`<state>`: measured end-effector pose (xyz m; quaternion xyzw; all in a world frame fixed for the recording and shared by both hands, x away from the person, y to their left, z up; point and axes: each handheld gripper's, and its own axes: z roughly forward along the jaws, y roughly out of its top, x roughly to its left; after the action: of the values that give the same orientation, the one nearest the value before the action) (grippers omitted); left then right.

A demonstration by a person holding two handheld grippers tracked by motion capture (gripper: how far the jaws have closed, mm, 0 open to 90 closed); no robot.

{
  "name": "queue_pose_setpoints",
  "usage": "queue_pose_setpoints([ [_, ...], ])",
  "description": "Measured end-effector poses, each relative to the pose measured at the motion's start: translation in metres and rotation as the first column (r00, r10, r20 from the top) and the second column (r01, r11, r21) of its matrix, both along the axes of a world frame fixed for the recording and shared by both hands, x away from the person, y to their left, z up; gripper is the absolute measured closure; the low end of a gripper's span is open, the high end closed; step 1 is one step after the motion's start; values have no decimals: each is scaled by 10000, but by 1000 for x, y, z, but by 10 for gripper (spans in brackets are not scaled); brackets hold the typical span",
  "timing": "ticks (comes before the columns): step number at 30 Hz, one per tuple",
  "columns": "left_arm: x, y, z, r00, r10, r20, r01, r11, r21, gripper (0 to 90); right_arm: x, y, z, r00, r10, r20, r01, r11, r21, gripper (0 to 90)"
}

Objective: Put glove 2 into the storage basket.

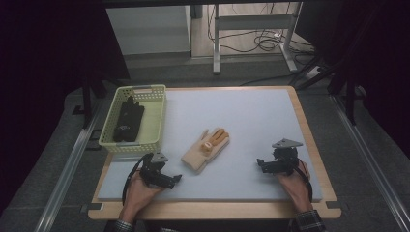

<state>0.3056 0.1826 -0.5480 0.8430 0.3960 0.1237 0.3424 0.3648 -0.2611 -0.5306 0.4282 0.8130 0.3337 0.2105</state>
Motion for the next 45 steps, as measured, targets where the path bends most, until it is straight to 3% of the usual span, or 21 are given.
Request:
queue_pose_setpoints([
  [2, 0, 1, 2, 10000, 26, -61, -26, 9999, -142, 0, 2, 2, -2, 9997, 7, -230, -11, 9998, -180, 5],
  [6, 1, 0, 6, 9999, -22, -106, 17, 9989, -459, 0, 2, 1, -2, 9996, -14, -266, 10, 9999, -136, 2],
  [12, 8, -13, 17, 9998, -171, -37, 170, 9990, -411, 0, 2, 1, -2, 9998, -6, -215, 3, 9999, -155, 3],
  [25, 45, -50, 41, 9981, -586, -211, 573, 9967, -577, 0, 2, 1, -3, 9998, -17, -214, 15, 10000, -86, 6],
  [30, 63, -72, 47, 9971, -711, -255, 700, 9967, -407, 0, 2, 1, -3, 9998, -12, -209, 10, 10000, -83, 6],
  [37, 86, -97, 39, 9970, -526, -570, 527, 9986, 17, 0, 2, 1, -3, 9998, -7, -210, 5, 10000, -84, 6],
  [42, 92, -108, 30, 9935, -725, -874, 714, 9973, -155, 0, 2, 1, -2, 9997, -1, -224, 0, 10000, -86, 6],
  [45, 91, -116, 22, 9922, -723, -1019, 756, 9967, 297, 0, 2, 1, -3, 9998, -2, -213, 1, 10000, -78, 7],
])
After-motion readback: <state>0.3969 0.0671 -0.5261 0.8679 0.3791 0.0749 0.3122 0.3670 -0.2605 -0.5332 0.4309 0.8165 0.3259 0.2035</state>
